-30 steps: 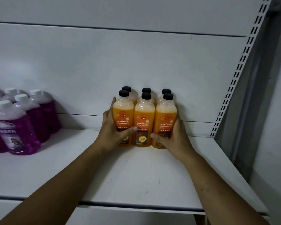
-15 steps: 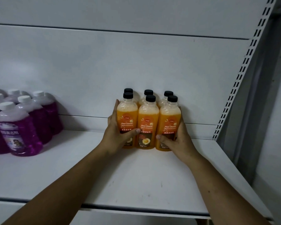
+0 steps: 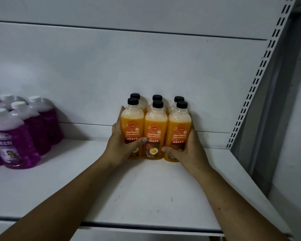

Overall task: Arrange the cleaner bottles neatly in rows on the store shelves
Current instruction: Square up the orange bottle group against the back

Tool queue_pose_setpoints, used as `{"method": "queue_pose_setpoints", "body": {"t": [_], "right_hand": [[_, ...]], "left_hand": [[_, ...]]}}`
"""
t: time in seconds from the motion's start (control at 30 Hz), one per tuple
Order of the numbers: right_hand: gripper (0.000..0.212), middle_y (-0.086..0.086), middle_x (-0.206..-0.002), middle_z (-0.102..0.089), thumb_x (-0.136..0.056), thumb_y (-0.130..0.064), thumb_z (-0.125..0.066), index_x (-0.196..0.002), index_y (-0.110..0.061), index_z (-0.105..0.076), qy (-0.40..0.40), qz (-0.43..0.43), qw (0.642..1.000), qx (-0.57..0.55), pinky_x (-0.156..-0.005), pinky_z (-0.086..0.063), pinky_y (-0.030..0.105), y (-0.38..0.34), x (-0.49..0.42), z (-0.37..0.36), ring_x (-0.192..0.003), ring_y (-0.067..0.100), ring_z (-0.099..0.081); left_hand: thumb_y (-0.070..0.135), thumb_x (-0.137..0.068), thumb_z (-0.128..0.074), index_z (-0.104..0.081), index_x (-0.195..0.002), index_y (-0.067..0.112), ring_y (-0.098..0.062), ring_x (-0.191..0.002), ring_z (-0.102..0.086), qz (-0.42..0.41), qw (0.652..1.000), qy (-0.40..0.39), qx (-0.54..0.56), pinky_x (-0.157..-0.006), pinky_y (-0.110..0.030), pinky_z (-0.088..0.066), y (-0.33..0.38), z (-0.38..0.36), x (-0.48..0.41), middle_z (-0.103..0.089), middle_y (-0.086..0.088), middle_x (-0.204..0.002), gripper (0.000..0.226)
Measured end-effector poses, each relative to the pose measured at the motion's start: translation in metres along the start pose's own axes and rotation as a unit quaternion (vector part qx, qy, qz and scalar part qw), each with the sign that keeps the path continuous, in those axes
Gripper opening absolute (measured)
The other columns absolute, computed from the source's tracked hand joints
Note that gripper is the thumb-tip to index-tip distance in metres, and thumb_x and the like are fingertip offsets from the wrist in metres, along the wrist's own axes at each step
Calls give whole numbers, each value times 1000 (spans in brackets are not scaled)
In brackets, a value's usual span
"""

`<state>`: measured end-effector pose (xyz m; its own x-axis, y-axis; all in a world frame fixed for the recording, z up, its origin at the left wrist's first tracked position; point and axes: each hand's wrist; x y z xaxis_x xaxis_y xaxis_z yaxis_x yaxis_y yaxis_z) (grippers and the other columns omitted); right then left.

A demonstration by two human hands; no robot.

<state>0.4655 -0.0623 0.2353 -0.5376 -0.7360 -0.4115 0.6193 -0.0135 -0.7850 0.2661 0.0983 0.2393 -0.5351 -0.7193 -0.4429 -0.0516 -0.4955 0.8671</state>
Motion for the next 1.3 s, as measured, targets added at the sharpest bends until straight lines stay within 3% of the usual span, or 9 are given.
{"method": "queue_pose_setpoints", "body": {"t": [0.2,0.4,0.5,0.7,0.8,1.0,1.3], "right_hand": [[120,-7,-148,-51,-59,-70,-88,-154,-43,-20,31,0,999,27,-102,-55,55,-5,3,-2,-134,22,-55],[125,-5,-151,-48,-62,-73,-85,-159,-43,-11,35,-4,998,57,-101,-56,53,-8,4,-4,-135,23,-55],[133,-6,-153,-46,-55,-78,-84,-158,-45,-7,15,-19,998,51,-103,-54,54,-8,4,0,-137,23,-53],[116,-7,-144,-49,-57,-49,-99,-143,-37,-23,-35,-41,994,92,-104,-54,51,1,5,3,-133,20,-55],[118,-6,-144,-51,-54,-52,-99,-144,-38,-24,-18,-36,995,90,-102,-55,52,0,5,3,-132,20,-57],[121,-6,-146,-51,-55,-51,-99,-148,-37,-24,-8,-30,996,84,-104,-54,51,-1,6,1,-133,21,-56],[118,-7,-142,-55,-57,-66,-92,-150,-34,-26,50,-32,995,79,-97,-58,50,-8,8,-9,-127,21,-61]], "left_hand": [[68,-65,-91,-12,-159,59,-22,-139,-56,2,1000,8,-4,-108,-57,-53,1,-2,2,-47,4,-156,124],[76,-60,-88,-16,-159,55,-19,-138,-56,12,1000,20,-15,-107,-56,-54,3,-4,4,-45,4,-155,124],[80,-58,-86,-19,-158,52,-18,-136,-57,19,999,20,-23,-107,-54,-54,4,-4,6,-46,4,-154,123],[62,-56,-96,-21,-158,46,-18,-135,-54,23,997,0,-72,-109,-52,-53,2,2,6,-44,5,-150,128],[44,-54,-103,-27,-156,35,-21,-133,-48,15,988,6,-154,-111,-52,-49,-1,4,8,-42,2,-140,127],[53,-50,-102,-28,-156,34,-22,-134,-45,11,984,22,-175,-110,-51,-48,-3,3,7,-43,0,-141,131],[62,-43,-98,-27,-155,35,-21,-131,-46,20,984,25,-176,-108,-52,-50,-5,2,7,-43,4,-135,135]]}}
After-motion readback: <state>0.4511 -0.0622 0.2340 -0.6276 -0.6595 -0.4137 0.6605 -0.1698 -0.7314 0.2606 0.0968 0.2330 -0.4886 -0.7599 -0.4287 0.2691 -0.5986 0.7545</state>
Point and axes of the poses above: each hand's wrist, its own x-axis away from the middle knuckle, its own z-axis out of the back of the hand, y = z × x
